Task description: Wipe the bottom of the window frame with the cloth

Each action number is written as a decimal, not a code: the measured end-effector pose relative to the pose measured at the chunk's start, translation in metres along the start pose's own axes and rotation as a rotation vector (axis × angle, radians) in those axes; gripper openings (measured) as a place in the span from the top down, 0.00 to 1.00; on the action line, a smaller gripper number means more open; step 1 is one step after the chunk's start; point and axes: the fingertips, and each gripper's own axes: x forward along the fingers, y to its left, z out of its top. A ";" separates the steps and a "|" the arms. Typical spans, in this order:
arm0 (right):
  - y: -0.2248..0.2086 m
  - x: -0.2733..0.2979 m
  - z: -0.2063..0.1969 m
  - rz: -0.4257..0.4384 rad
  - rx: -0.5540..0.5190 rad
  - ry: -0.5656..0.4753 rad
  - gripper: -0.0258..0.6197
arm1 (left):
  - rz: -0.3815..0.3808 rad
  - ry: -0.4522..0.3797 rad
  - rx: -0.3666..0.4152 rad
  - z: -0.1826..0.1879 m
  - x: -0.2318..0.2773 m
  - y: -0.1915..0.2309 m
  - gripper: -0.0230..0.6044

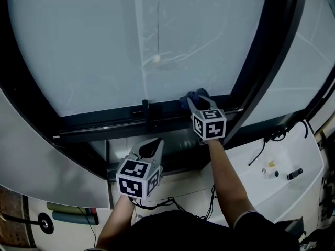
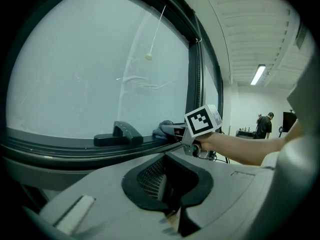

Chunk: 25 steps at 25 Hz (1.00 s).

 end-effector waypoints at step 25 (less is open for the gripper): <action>0.047 -0.031 0.046 0.018 -0.027 -0.138 0.78 | 0.026 -0.020 -0.006 0.000 -0.042 0.013 0.95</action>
